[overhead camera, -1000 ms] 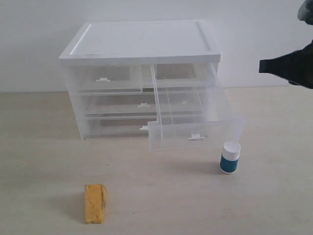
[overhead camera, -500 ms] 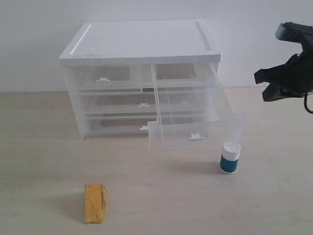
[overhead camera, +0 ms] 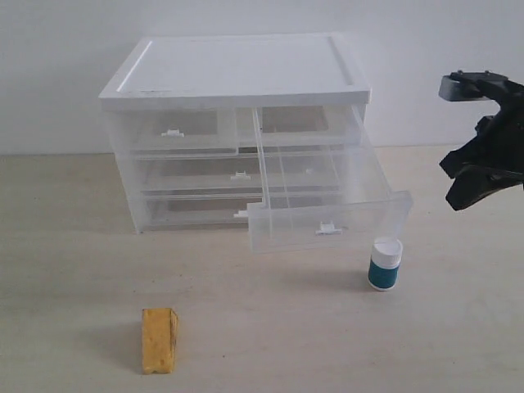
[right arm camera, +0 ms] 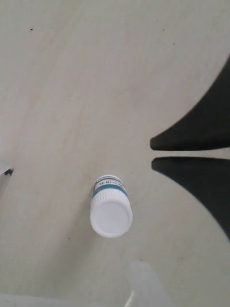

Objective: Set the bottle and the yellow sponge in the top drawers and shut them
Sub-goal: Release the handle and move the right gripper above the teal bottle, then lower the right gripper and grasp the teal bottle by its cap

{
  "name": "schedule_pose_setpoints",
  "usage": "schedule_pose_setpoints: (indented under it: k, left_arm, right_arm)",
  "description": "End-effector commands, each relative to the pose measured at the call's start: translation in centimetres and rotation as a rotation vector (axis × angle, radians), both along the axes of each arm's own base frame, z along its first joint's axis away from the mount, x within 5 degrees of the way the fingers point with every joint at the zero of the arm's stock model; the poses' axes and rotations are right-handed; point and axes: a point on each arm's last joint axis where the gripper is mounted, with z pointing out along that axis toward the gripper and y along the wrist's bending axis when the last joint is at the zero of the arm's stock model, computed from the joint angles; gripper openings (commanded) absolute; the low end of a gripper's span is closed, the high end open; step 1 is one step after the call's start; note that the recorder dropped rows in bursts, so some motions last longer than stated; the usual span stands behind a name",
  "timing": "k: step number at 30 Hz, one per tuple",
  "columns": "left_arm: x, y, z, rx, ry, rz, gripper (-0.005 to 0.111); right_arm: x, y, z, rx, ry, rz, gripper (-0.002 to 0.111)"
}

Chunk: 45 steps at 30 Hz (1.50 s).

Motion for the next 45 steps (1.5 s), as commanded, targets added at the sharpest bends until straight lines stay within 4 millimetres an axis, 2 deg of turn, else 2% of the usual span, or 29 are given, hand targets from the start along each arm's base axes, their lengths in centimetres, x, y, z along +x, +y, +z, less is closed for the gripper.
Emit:
schedule_pose_setpoints:
  k: [1,2,4,5,6,8,13,21,25,28,32,45]
  left_arm:
    - [0.0,0.0,-0.1,0.0,0.002,0.002,0.004]
    - [0.0,0.0,-0.1,0.0,0.002,0.002,0.004]
    - [0.0,0.0,-0.1,0.0,0.002,0.002,0.004]
    - [0.0,0.0,-0.1,0.0,0.002,0.002,0.004]
    - [0.0,0.0,-0.1,0.0,0.002,0.002,0.004]
    - [0.0,0.0,-0.1,0.0,0.002,0.002,0.004]
    - [0.0,0.0,-0.1,0.0,0.002,0.002,0.004]
    - [0.0,0.0,-0.1,0.0,0.002,0.002,0.004]
    - [0.0,0.0,-0.1,0.0,0.002,0.002,0.004]
    - [0.0,0.0,-0.1,0.0,0.002,0.002,0.004]
    - [0.0,0.0,-0.1,0.0,0.002,0.002,0.004]
    - [0.0,0.0,-0.1,0.0,0.002,0.002,0.004]
  right_arm:
    - [0.1,0.1,0.0,-0.008,-0.024,0.081,0.001]
    - [0.1,0.1,0.0,-0.01,-0.028,0.09,0.003]
    - [0.3,0.1,-0.2,-0.012,-0.036,0.095,0.028]
    - [0.3,0.1,-0.3,-0.013,-0.035,0.098,0.034]
    - [0.4,0.1,-0.6,-0.015,-0.031,0.111,0.047]
    - [0.5,0.1,-0.9,-0.022,-0.033,0.144,0.054]
    - [0.5,0.1,-2.6,-0.049,-0.055,0.277,0.054]
    - [-0.5,-0.2,-5.5,-0.115,-0.109,0.37,0.054]
    - [-1.2,-0.2,-7.0,-0.139,-0.152,0.428,0.066]
    - [-1.7,-0.2,-7.9,-0.156,-0.187,0.5,0.068]
    - [-2.0,0.3,-8.2,-0.12,-0.23,0.554,0.068]
    - [-2.1,1.5,-7.6,0.021,-0.277,0.572,0.068]
